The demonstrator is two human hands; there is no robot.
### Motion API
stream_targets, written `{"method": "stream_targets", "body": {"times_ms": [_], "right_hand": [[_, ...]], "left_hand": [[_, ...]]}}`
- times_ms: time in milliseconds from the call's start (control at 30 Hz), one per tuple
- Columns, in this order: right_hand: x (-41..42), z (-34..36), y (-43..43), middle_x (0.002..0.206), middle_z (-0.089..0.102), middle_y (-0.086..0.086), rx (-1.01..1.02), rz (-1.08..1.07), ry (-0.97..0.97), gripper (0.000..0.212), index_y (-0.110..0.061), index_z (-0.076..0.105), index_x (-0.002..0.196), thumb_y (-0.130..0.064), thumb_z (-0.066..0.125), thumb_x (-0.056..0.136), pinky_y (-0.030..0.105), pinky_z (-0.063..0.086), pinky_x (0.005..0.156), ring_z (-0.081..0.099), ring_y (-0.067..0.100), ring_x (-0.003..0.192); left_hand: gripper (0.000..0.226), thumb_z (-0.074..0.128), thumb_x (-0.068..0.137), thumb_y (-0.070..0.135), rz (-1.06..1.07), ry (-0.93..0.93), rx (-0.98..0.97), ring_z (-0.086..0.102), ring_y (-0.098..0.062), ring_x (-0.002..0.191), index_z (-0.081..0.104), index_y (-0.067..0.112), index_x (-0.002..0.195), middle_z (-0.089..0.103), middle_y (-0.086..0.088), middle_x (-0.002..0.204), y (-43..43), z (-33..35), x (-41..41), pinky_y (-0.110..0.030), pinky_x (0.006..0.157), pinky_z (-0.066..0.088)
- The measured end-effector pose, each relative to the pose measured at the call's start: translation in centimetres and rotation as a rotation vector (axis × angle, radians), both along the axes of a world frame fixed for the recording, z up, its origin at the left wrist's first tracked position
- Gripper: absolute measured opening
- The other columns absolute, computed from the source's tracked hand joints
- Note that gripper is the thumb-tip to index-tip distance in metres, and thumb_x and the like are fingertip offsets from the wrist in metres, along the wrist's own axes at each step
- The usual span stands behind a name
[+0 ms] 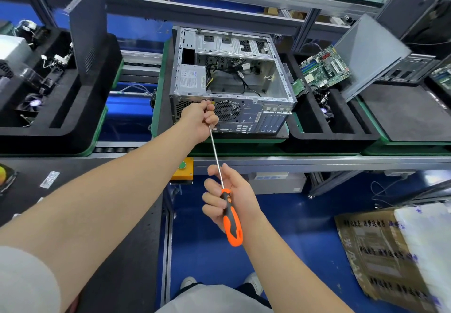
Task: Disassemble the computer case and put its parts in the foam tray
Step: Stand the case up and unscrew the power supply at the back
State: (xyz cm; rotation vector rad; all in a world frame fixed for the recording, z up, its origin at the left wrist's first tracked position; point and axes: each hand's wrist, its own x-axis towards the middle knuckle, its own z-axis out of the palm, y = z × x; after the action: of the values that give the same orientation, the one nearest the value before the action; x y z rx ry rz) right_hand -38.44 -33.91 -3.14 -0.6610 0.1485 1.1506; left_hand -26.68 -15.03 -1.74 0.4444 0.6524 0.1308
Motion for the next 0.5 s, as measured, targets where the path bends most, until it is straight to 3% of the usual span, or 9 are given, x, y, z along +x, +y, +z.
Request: {"method": "stream_targets", "body": {"times_ms": [67, 133, 333, 500], "right_hand": [[0.21, 0.02, 0.14, 0.060, 0.048, 0.001, 0.142, -0.011, 0.083, 0.035, -0.011, 0.065, 0.098, -0.034, 0.043, 0.112, 0.020, 0.035, 0.033, 0.041, 0.008, 0.035], [0.41, 0.14, 0.41, 0.058, 0.047, 0.000, 0.102, -0.010, 0.001, 0.034, -0.011, 0.063, 0.099, -0.032, 0.041, 0.114, 0.022, 0.034, 0.032, 0.039, 0.008, 0.033], [0.56, -0.31, 0.16, 0.063, 0.055, 0.010, -0.495, 0.031, -0.615, 0.032, -0.011, 0.062, 0.100, -0.030, 0.040, 0.112, 0.028, 0.044, 0.041, 0.044, 0.019, 0.038], [0.55, -0.12, 0.09, 0.060, 0.065, 0.009, -0.996, 0.044, -1.082, 0.034, -0.019, 0.061, 0.088, -0.033, 0.040, 0.111, 0.032, 0.052, 0.041, 0.058, 0.021, 0.041]], "left_hand": [[0.023, 0.036, 0.112, 0.014, -0.002, -0.008, -0.011, 0.024, -0.009, 0.042, 0.050, 0.007, 0.095, 0.048, -0.003, 0.063, 0.01, 0.04, 0.03, -0.019, 0.036, 0.025], [0.023, 0.037, 0.112, 0.015, -0.011, -0.003, -0.003, 0.024, -0.009, 0.045, 0.050, 0.007, 0.095, 0.048, -0.003, 0.065, 0.07, 0.02, 0.04, -0.019, 0.037, 0.025], [0.023, 0.036, 0.112, 0.016, -0.055, 0.008, 0.059, 0.029, -0.009, 0.050, 0.054, 0.006, 0.101, 0.048, -0.003, 0.073, 0.45, -0.20, -0.18, -0.019, 0.045, 0.029], [0.026, 0.039, 0.110, 0.015, -0.080, -0.016, 0.055, 0.034, -0.010, 0.047, 0.055, 0.008, 0.091, 0.052, -0.002, 0.070, 0.57, -0.33, -0.29, -0.019, 0.047, 0.032]]}}
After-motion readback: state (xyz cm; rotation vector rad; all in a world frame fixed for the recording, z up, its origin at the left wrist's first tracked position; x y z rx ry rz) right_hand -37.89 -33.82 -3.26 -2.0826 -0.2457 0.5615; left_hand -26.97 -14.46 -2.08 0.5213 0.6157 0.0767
